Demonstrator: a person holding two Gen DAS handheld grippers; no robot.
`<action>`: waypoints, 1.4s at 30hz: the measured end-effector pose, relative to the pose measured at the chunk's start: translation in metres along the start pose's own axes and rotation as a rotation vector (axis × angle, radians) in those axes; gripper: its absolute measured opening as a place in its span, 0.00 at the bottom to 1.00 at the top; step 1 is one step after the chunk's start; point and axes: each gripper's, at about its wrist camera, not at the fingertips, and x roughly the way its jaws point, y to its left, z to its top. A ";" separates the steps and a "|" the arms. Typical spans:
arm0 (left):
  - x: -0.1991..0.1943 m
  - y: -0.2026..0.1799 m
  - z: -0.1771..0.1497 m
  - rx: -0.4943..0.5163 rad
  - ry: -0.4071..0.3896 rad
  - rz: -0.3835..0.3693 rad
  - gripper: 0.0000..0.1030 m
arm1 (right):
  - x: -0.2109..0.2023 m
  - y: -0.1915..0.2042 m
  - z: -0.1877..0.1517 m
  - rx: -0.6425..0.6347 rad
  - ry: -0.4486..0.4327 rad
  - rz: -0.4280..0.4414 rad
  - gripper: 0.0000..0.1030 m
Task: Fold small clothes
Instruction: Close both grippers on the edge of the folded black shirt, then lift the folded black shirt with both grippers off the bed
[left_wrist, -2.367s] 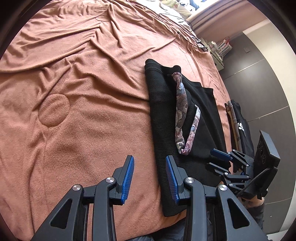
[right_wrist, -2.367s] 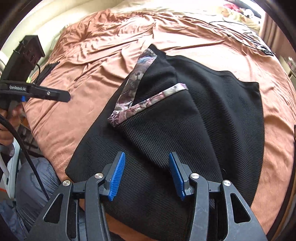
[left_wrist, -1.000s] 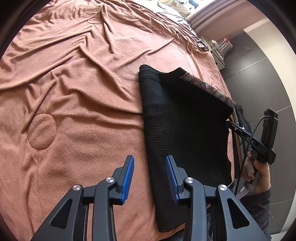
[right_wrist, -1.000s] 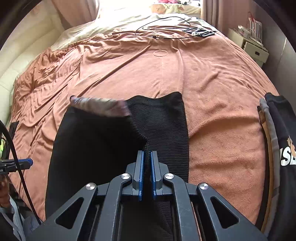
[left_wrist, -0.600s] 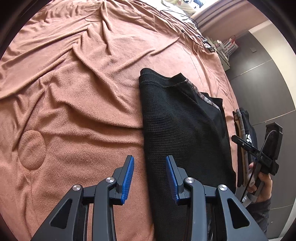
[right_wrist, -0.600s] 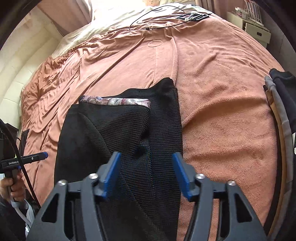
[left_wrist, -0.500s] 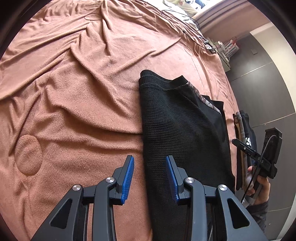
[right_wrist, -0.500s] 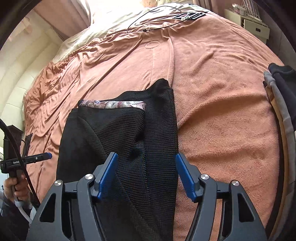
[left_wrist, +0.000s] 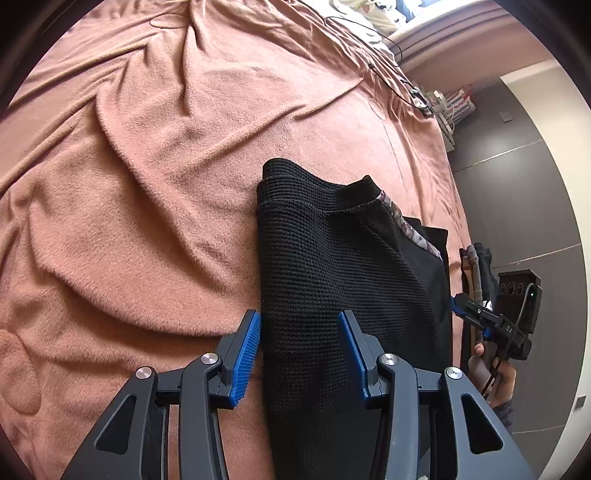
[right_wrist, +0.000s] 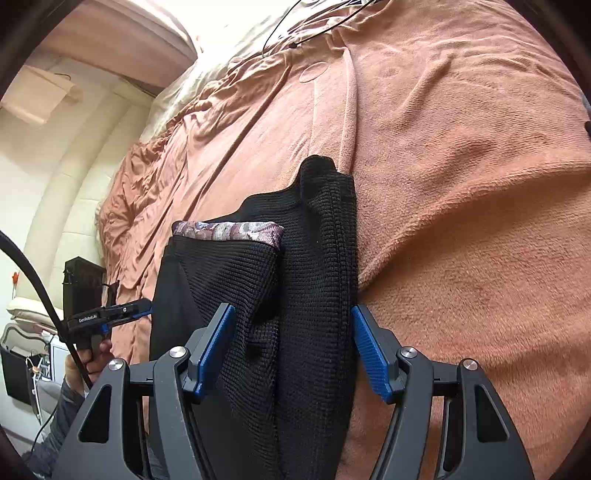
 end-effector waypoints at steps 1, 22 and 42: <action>0.003 0.000 0.002 0.002 0.000 0.002 0.44 | 0.004 -0.003 0.003 -0.003 0.009 0.020 0.61; 0.031 0.017 0.038 -0.077 -0.058 -0.037 0.26 | 0.050 -0.016 0.039 -0.086 0.075 0.068 0.22; -0.077 -0.053 0.000 0.049 -0.206 -0.131 0.05 | -0.074 0.100 -0.037 -0.216 -0.145 -0.089 0.11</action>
